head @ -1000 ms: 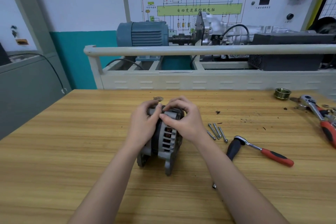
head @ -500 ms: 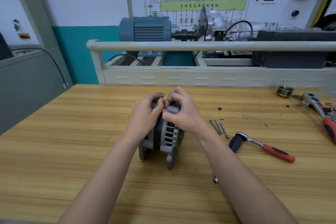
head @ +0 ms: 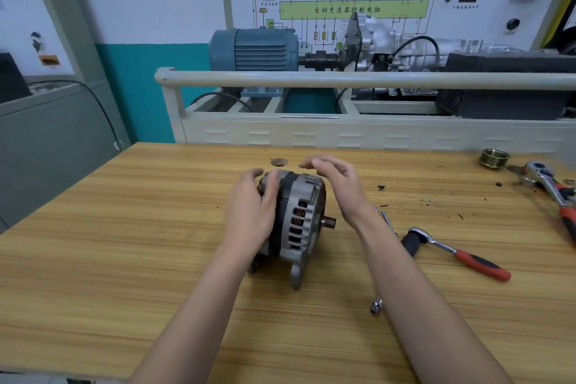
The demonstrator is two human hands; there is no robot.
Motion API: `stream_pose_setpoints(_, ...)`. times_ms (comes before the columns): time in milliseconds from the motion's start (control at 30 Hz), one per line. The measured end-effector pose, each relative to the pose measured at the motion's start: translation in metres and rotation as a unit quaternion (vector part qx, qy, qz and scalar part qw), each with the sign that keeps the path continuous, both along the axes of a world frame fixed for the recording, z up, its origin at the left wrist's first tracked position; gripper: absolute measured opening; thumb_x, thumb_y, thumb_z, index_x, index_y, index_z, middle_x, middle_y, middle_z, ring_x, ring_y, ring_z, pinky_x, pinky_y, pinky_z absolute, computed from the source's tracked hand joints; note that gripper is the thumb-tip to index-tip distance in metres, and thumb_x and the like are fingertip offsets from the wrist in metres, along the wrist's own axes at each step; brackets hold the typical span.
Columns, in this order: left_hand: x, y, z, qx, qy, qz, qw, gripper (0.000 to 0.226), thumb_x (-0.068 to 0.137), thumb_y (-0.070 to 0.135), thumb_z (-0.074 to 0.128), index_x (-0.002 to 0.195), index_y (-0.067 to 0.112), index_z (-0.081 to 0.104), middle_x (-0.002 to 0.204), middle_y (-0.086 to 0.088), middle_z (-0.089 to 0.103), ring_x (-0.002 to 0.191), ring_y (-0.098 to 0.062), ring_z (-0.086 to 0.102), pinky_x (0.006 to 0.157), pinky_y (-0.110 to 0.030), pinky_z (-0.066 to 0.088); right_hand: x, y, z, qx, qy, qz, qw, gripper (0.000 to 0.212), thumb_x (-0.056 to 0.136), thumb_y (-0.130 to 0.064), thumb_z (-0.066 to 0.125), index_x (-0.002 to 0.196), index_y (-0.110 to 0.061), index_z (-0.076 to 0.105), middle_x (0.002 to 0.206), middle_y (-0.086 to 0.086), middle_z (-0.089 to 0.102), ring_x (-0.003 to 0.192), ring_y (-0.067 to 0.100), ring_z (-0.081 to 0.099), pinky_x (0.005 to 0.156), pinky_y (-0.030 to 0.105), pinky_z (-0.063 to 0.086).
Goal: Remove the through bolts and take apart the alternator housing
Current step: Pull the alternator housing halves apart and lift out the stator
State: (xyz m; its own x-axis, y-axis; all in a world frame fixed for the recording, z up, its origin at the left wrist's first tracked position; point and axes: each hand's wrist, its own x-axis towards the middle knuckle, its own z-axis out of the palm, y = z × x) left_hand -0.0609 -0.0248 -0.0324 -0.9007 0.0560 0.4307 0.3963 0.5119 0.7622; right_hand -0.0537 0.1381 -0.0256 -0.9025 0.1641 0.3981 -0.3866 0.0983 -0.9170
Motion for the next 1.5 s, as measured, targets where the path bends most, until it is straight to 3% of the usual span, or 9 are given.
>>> stream_pose_setpoints(100,0.01,-0.004,-0.022,0.073,-0.106,0.067,0.989,0.058,0.097,0.049,0.035,0.132,0.004,0.048,0.132,-0.013,0.053,0.124,-0.028,0.047,0.105,-0.047,0.038,-0.019,0.006,-0.005,0.05,-0.124,-0.023,0.991,0.021,0.096,-0.03,0.053,0.094,-0.02,0.072,0.106,-0.001,0.071,0.104,0.016,0.062,0.09,0.029,0.046)
stream_pose_setpoints(267,0.024,0.009,-0.032,0.316,-0.244,0.061,0.915,0.034,0.096,0.051,0.038,0.093,0.021,0.052,0.093,0.005,0.058,0.1,-0.021,0.054,0.093,-0.043,0.044,-0.027,0.001,-0.003,0.025,-0.251,0.07,0.965,0.035,0.081,-0.05,0.058,0.085,-0.019,0.071,0.08,0.001,0.073,0.07,0.014,0.067,0.073,0.031,0.045)
stream_pose_setpoints(500,0.01,0.022,-0.032,0.222,-0.149,0.167,0.949,0.043,0.095,0.054,0.031,0.084,0.022,0.057,0.078,0.013,0.055,0.083,-0.017,0.051,0.078,-0.035,0.034,-0.023,0.001,-0.016,-0.061,-0.201,-0.011,0.978,0.028,0.091,-0.03,0.057,0.074,-0.012,0.071,0.068,0.002,0.071,0.06,0.014,0.066,0.055,0.016,0.047)
stream_pose_setpoints(767,-0.045,0.018,-0.019,0.243,-0.213,-0.09,0.942,0.041,0.097,0.042,0.043,0.079,0.012,0.062,0.077,-0.01,0.065,0.076,-0.026,0.058,0.072,-0.037,0.047,-0.001,0.006,-0.023,-0.162,-0.203,-0.17,0.951,0.026,0.082,-0.035,0.071,0.095,-0.014,0.061,0.095,0.006,0.067,0.089,0.021,0.064,0.069,0.032,0.047)
stream_pose_setpoints(1000,-0.044,0.009,-0.027,0.249,-0.344,-0.033,0.905,0.061,0.086,0.064,0.047,0.107,0.008,0.057,0.097,-0.011,0.069,0.087,-0.024,0.066,0.067,-0.035,0.054,-0.004,0.019,-0.01,-0.053,-0.287,-0.068,0.954,0.032,0.092,-0.046,0.05,0.089,-0.018,0.064,0.062,-0.008,0.07,0.053,0.005,0.066,0.053,0.022,0.044)
stream_pose_setpoints(1100,-0.035,0.009,-0.027,0.244,-0.404,-0.107,0.875,0.075,0.086,0.071,0.031,0.124,0.012,0.056,0.108,-0.016,0.069,0.096,-0.028,0.066,0.073,-0.037,0.056,-0.008,0.02,-0.004,-0.072,-0.304,0.017,0.95,0.043,0.086,-0.056,0.055,0.094,-0.016,0.067,0.073,0.0,0.075,0.061,0.014,0.071,0.053,0.024,0.052)
stream_pose_setpoints(1200,-0.025,0.018,-0.025,0.275,-0.386,-0.12,0.872,0.093,0.07,0.081,0.034,0.131,0.013,0.052,0.119,-0.018,0.063,0.106,-0.035,0.062,0.091,-0.051,0.052,-0.007,0.019,-0.009,-0.103,-0.291,0.042,0.95,0.06,0.066,-0.059,0.07,0.105,-0.014,0.069,0.094,0.009,0.075,0.077,0.023,0.073,0.059,0.027,0.056)
stream_pose_setpoints(1367,-0.012,0.023,-0.021,0.297,-0.261,-0.134,0.909,0.065,0.067,0.078,0.055,0.096,0.02,0.061,0.097,-0.008,0.072,0.087,-0.022,0.069,0.082,-0.046,0.056,0.006,0.014,-0.02,-0.176,-0.208,-0.018,0.962,0.083,0.049,-0.053,0.084,0.115,-0.009,0.065,0.095,0.012,0.075,0.083,0.028,0.073,0.062,0.031,0.056)
stream_pose_setpoints(1500,-0.008,0.018,-0.027,0.227,-0.158,-0.162,0.947,0.071,0.06,0.077,0.049,0.106,0.023,0.045,0.118,-0.01,0.053,0.108,-0.022,0.057,0.092,-0.048,0.05,0.023,0.013,-0.041,-0.179,-0.081,-0.072,0.978,0.083,0.048,-0.047,0.088,0.12,-0.016,0.06,0.102,0.006,0.073,0.09,0.025,0.072,0.065,0.033,0.057)
